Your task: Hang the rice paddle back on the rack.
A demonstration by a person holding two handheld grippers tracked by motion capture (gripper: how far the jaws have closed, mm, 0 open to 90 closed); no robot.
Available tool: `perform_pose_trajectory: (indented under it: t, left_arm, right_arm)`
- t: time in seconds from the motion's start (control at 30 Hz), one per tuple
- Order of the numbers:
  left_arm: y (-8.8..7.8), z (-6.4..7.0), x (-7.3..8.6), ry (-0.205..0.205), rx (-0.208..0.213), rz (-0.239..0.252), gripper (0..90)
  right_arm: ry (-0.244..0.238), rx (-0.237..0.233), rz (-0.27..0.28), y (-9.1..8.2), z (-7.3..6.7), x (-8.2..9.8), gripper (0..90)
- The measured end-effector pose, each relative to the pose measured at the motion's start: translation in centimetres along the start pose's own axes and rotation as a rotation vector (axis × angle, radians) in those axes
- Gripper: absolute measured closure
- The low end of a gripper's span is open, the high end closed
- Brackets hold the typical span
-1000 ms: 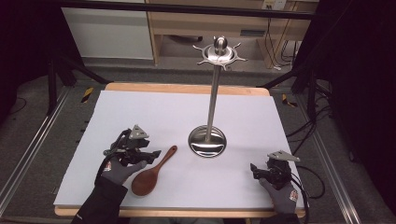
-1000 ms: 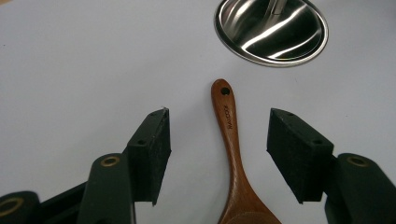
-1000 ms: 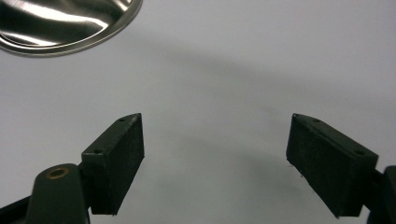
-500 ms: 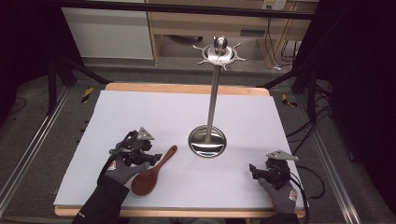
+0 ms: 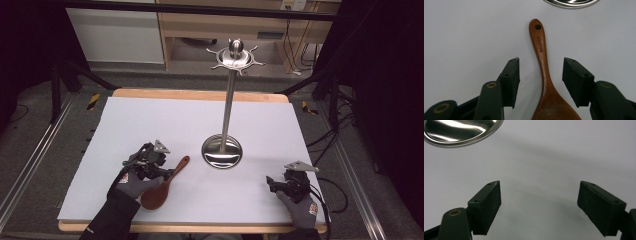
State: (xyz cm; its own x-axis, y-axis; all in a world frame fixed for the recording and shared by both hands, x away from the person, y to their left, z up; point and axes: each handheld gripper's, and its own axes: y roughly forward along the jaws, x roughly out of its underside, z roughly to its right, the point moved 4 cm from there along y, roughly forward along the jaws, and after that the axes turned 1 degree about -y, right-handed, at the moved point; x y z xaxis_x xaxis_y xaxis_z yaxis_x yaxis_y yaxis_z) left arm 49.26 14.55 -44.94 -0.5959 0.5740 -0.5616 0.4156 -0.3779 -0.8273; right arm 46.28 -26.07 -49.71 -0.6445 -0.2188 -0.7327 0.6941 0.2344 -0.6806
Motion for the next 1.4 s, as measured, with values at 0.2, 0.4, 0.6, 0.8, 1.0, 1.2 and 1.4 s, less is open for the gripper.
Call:
perform_pose_trajectory:
  t: [0.2, 0.4, 0.6, 0.8, 1.0, 1.2, 1.4]
  left_arm:
    - [0.7, 0.2, 0.1, 0.006, 0.0, -0.036, 47.7]
    - [1.1, 0.5, 0.0, 0.016, 0.005, -0.063, 49.7]
    - [1.5, 0.7, 0.1, 0.021, 0.006, -0.092, 52.3]
    - [1.8, 0.9, 0.2, 0.023, 0.016, -0.112, 54.5]
    - [2.1, 0.9, 0.4, 0.027, 0.014, -0.143, 55.1]
    - [2.4, 0.9, 0.6, 0.034, 0.016, -0.169, 55.6]
    - [2.9, 0.9, 0.8, 0.034, 0.018, -0.192, 57.1]
  right_arm:
    - [-0.011, 0.0, -0.003, 0.0, 0.0, 0.0, 19.5]
    - [-0.011, -0.001, -0.005, 0.1, 0.0, 0.0, 19.4]
    - [-0.008, -0.005, -0.006, 0.1, 0.0, 0.0, 19.5]
    - [-0.011, -0.005, -0.006, 0.1, 0.0, 0.0, 19.5]
    - [-0.007, -0.013, -0.012, 0.1, 0.0, 0.0, 19.5]
    - [-0.01, -0.011, -0.014, 0.2, -0.1, 0.1, 19.6]
    - [-0.01, -0.013, -0.017, 0.2, -0.1, 0.1, 19.9]
